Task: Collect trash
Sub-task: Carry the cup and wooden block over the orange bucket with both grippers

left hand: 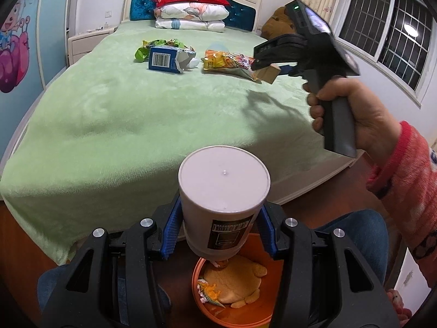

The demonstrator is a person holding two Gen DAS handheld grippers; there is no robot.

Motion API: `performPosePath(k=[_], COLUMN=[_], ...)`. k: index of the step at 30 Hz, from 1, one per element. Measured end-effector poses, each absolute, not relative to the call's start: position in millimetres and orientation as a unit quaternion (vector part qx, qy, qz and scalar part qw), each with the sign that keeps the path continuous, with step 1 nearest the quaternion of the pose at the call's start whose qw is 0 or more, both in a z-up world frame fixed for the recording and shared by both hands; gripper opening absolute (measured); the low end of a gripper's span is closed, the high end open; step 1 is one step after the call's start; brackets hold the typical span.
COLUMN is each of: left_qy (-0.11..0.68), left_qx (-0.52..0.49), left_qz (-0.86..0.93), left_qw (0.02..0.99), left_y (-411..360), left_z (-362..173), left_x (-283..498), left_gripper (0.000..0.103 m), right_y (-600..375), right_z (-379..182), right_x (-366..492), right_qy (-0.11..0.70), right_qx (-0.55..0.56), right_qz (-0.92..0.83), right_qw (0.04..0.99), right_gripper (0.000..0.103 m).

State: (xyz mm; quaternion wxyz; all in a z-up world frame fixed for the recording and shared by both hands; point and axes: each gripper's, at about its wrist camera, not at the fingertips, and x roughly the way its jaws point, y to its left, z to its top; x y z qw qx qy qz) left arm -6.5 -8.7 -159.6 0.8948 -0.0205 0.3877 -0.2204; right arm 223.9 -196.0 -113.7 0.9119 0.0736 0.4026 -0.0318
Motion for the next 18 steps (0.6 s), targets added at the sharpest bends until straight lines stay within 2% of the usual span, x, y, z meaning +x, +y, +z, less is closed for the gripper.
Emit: performPosePath(k=[9, 18], left_qy=[0.395, 0.426], left_qx=[-0.007, 0.003], left_qz=[-0.220, -0.221], left_qw=[0.892, 0.877], left_y=[-17.5, -24.5], left_z=[-162.9, -181.9], left_x=[-9.4, -13.3], left_gripper=[0.048, 0.048], right_y=[-199.6, -191.8], right_z=[-89.7, -108.5], right_x=[151.8, 48.3], right_qy=[0.390, 0.406], right_qx=[0.044, 0.005], right_qz=[0.002, 0.055], right_qw=[0.920, 0.912], right_gripper=[0.041, 0.041])
